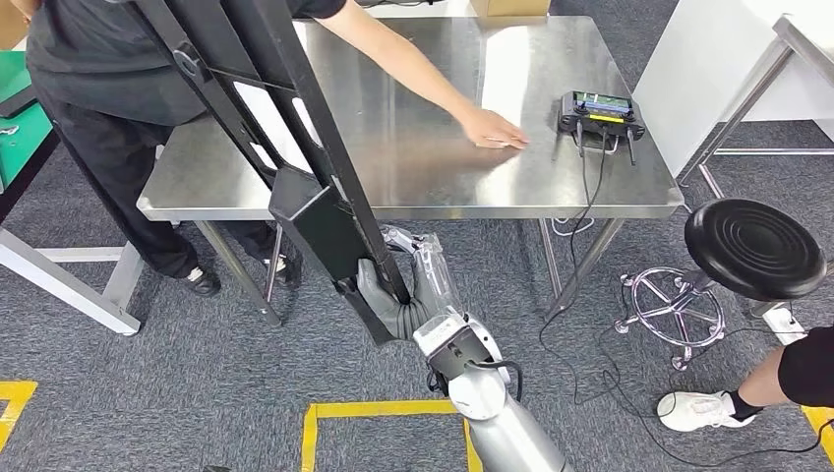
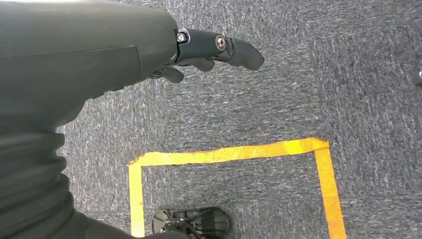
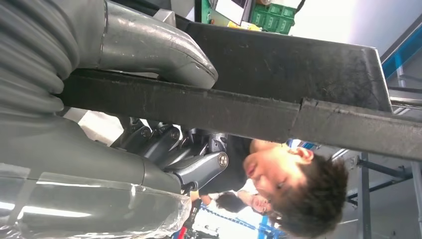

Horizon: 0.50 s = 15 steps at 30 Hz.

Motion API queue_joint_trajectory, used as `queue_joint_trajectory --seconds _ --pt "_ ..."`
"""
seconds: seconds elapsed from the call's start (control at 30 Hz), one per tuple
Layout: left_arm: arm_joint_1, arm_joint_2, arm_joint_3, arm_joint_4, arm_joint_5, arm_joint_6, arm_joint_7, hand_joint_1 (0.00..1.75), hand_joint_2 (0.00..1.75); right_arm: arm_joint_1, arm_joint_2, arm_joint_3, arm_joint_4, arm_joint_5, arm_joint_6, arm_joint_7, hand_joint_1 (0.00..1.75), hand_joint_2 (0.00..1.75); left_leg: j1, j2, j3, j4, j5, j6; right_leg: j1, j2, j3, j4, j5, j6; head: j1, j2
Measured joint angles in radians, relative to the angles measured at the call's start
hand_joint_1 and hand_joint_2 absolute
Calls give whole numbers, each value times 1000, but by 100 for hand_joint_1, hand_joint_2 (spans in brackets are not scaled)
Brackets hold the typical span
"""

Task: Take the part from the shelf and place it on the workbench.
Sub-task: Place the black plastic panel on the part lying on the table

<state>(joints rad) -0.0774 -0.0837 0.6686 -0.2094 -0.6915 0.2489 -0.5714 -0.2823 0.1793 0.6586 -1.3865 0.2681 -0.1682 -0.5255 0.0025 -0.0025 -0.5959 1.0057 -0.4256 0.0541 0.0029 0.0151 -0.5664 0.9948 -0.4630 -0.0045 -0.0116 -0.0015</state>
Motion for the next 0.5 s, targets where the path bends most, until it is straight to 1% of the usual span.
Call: queue_joint_trajectory --seconds 0.03,0.07,0.1,0.13,0.17,0.2,0.23,0.27,0.3,0.33,0.37,0.4,0.43,0.47,0.5 --pt "-1 -1 0 0 0 0 1 0 175 -3 0 -1 -2 1 0 0 175 175 3 1 11 -16 6 6 2 -2 -9 20 -10 2 1 0" --pt "-3 -2 0 0 0 1 3 0 175 -6 0 -3 -4 1 0 -1 175 175 6 2 22 -30 11 11 2 -3 -31 63 -28 2 2 0" --pt "-5 -3 0 0 0 1 4 0 175 -9 -2 -4 -4 3 0 0 175 175 7 2 27 -35 12 13 -2 -4 -63 125 -51 1 3 0" --pt "-7 -3 0 0 0 1 6 0 175 -11 -4 -5 -4 7 -1 2 175 175 7 2 28 -36 11 15 -5 -4 -103 194 -74 1 4 0" --pt "-8 -3 0 0 0 2 6 0 175 -11 -7 -5 -3 12 -3 5 175 175 7 1 28 -36 9 13 -9 -5 -139 250 -88 5 4 0" --pt "-8 -4 0 0 0 2 6 0 175 -11 -9 -5 -3 19 -7 10 175 175 7 0 29 -36 6 11 -13 -5 -160 274 -86 13 4 0" --pt "-8 -4 0 0 0 2 6 0 175 -11 -11 -5 -2 27 -12 15 175 175 8 -2 31 -35 3 7 -18 -6 -162 260 -69 24 4 0" --pt "-8 -5 0 0 0 2 6 0 175 -13 -12 -5 -2 37 -19 19 175 175 9 -3 34 -34 -1 2 -23 -8 -142 206 -39 37 4 0" --pt "-8 -6 0 0 0 2 5 0 175 -15 -13 -5 -2 50 -26 23 175 175 9 -4 38 -31 -6 -4 -28 -12 -110 132 -4 48 4 0" --pt "-8 -6 0 0 1 2 5 0 175 -19 -12 -4 -2 66 -35 29 175 175 7 -5 39 -25 -13 -12 -31 -14 -78 64 23 53 5 0" --pt "-8 -6 0 0 1 2 4 0 175 -24 -12 -4 -2 86 -47 36 175 175 5 -5 40 -19 -21 -19 -33 -16 -53 16 40 51 4 0" --pt "-8 -6 0 0 2 2 3 0 175 -28 -11 -4 -2 108 -58 46 175 175 4 -5 40 -15 -27 -25 -32 -16 -40 -7 46 45 3 0" --pt "-8 -6 0 0 2 2 2 0 175 -34 -10 -4 -3 131 -71 58 175 175 5 -5 39 -12 -31 -30 -30 -15 -37 -11 46 36 3 0" --pt "-8 -6 0 0 2 2 1 0 175 -41 -10 -5 -4 154 -81 71 175 175 9 -4 41 -12 -33 -35 -31 -14 -36 -11 45 27 2 0" --pt "-9 -5 0 0 2 2 0 0 175 -48 -9 -5 -6 177 -90 87 175 175 13 -3 41 -7 -38 -40 -31 -12 -33 -12 44 21 2 0"
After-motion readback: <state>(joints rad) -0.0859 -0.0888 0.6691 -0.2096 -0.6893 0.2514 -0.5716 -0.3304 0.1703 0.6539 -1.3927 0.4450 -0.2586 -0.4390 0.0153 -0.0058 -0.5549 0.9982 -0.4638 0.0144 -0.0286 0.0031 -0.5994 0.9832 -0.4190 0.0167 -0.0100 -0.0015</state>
